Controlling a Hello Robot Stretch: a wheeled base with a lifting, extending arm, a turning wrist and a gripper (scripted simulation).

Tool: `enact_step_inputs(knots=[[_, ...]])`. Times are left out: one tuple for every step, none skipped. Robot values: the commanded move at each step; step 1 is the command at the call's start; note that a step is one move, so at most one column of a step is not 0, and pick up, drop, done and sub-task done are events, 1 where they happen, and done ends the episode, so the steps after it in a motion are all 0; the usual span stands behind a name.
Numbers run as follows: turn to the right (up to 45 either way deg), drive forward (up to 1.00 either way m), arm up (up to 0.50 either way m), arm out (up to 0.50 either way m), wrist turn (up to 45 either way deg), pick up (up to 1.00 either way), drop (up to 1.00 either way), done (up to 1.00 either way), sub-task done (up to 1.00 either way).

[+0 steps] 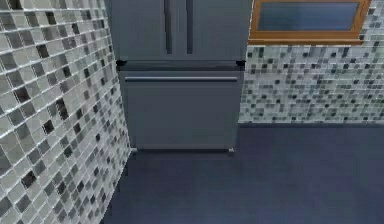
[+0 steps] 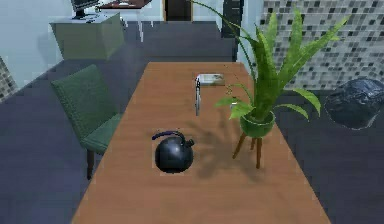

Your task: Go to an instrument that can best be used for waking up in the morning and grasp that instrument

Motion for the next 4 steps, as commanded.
enact_step_inputs(knots=[[0.0, 0.5, 0.0, 0.0, 0.0, 0.0, 0.0, 0.0, 0.0], [0.0, 0.3, 0.0, 0.0, 0.0, 0.0, 0.0, 0.0, 0.0], [45.0, 0.0, 0.0, 0.0, 0.0, 0.0, 0.0, 0.0, 0.0], [21.0, 0.0, 0.0, 0.0, 0.0, 0.0, 0.0, 0.0, 0.0]])
